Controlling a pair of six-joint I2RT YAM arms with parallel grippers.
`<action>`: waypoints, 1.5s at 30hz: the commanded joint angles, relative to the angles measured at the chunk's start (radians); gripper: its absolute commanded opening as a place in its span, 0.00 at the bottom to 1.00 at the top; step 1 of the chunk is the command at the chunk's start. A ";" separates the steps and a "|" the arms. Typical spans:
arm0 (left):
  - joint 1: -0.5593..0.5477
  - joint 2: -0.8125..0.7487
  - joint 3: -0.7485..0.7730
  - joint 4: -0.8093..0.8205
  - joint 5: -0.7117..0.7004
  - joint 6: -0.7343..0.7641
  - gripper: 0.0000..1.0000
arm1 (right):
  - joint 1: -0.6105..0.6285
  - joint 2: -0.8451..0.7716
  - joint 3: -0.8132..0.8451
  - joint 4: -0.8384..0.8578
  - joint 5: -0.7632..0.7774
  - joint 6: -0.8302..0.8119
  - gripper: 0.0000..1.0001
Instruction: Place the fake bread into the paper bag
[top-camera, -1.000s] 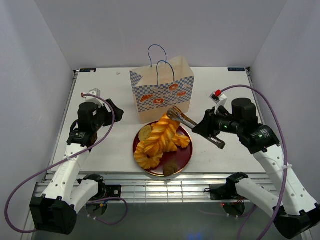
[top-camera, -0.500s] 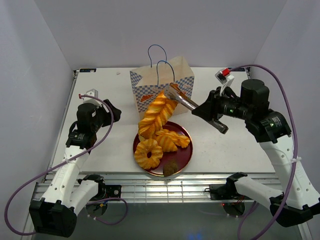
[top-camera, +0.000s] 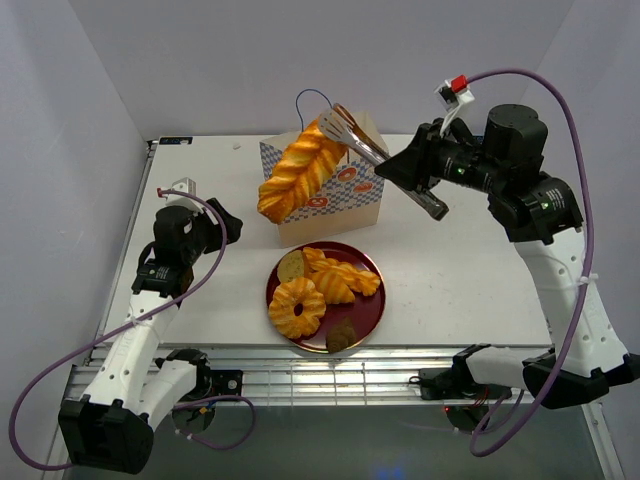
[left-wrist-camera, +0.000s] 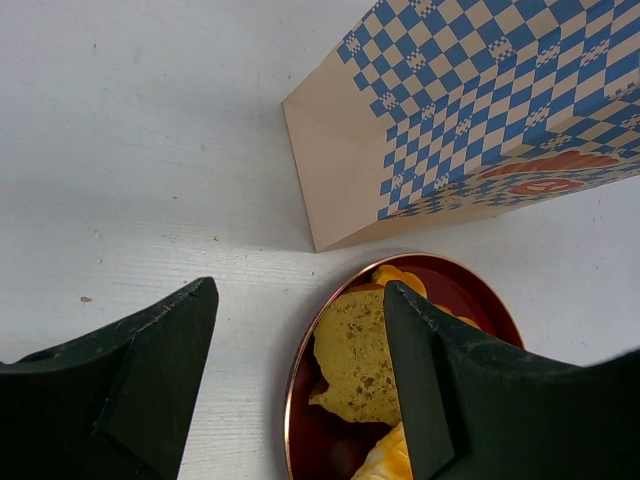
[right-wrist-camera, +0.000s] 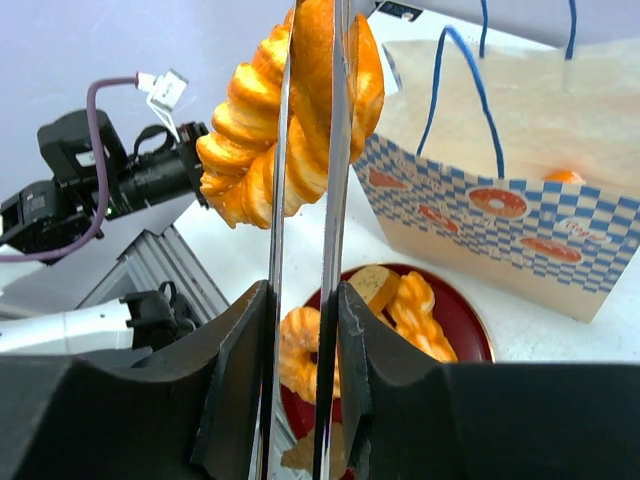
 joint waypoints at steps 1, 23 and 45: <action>-0.004 0.004 0.007 0.013 0.011 -0.003 0.78 | 0.001 0.056 0.117 0.095 0.024 0.033 0.08; -0.004 0.038 0.010 0.018 0.069 -0.002 0.78 | -0.212 0.287 0.329 0.245 0.043 0.125 0.08; -0.004 0.050 0.008 0.031 0.123 -0.010 0.78 | -0.314 0.114 -0.111 0.519 -0.053 0.069 0.08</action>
